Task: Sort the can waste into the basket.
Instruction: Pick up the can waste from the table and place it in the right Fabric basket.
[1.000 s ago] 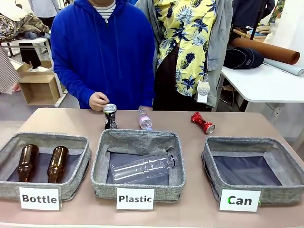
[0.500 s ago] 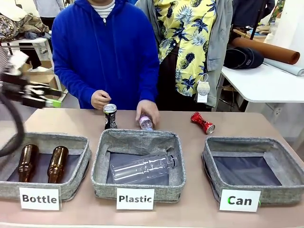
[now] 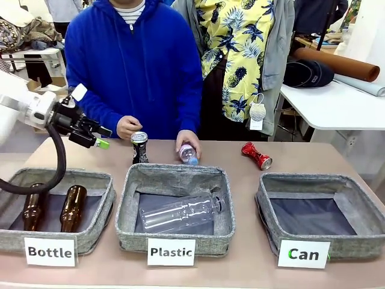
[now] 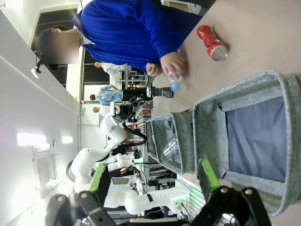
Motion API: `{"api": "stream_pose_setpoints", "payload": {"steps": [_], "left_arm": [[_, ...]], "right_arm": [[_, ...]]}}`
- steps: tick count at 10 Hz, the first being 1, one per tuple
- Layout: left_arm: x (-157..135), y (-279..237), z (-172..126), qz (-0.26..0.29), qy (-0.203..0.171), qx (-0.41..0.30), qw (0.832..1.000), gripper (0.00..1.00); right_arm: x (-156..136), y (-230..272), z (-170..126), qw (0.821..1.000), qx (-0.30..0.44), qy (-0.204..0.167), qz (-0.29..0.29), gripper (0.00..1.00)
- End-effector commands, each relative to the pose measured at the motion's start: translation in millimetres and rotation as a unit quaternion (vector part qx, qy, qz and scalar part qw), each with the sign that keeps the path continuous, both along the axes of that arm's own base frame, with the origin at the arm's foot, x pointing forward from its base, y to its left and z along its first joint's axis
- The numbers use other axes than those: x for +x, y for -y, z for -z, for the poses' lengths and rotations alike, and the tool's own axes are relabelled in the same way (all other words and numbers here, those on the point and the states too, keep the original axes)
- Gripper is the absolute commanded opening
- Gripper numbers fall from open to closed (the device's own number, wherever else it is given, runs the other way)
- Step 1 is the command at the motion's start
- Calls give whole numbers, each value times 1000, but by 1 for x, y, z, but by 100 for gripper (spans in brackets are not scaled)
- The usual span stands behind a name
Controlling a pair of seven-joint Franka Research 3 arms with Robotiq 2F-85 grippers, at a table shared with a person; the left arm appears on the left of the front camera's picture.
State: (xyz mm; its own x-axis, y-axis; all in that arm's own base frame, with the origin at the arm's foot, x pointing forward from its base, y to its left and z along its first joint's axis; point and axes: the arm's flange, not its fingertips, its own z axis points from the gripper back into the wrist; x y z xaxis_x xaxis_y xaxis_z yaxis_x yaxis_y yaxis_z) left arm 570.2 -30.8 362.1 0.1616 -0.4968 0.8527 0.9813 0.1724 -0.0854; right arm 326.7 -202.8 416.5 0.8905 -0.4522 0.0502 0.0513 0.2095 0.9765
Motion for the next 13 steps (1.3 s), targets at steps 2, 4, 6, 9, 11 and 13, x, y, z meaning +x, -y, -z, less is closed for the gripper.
{"api": "stream_pose_setpoints", "payload": {"steps": [2,4,6,9,11,13], "left_arm": [[-12,-31,-31,15,6,-37,999,100],[-20,-39,-34,49,-8,-50,998,100],[-43,-64,-40,79,19,-45,996,100],[-93,-119,-45,96,68,-95,989,100],[-112,-143,-40,100,82,-113,985,100],[-112,-144,-37,88,80,-107,987,100]], "right_arm": [[-1,0,-1,1000,-1,13,-2,100],[-1,0,-1,1000,-1,13,-2,100],[-1,0,-1,1000,-1,13,-2,100],[-1,0,-1,1000,-1,13,-2,100],[-1,0,-1,1000,-1,13,-2,100],[-1,0,-1,1000,-1,13,-2,100]]}}
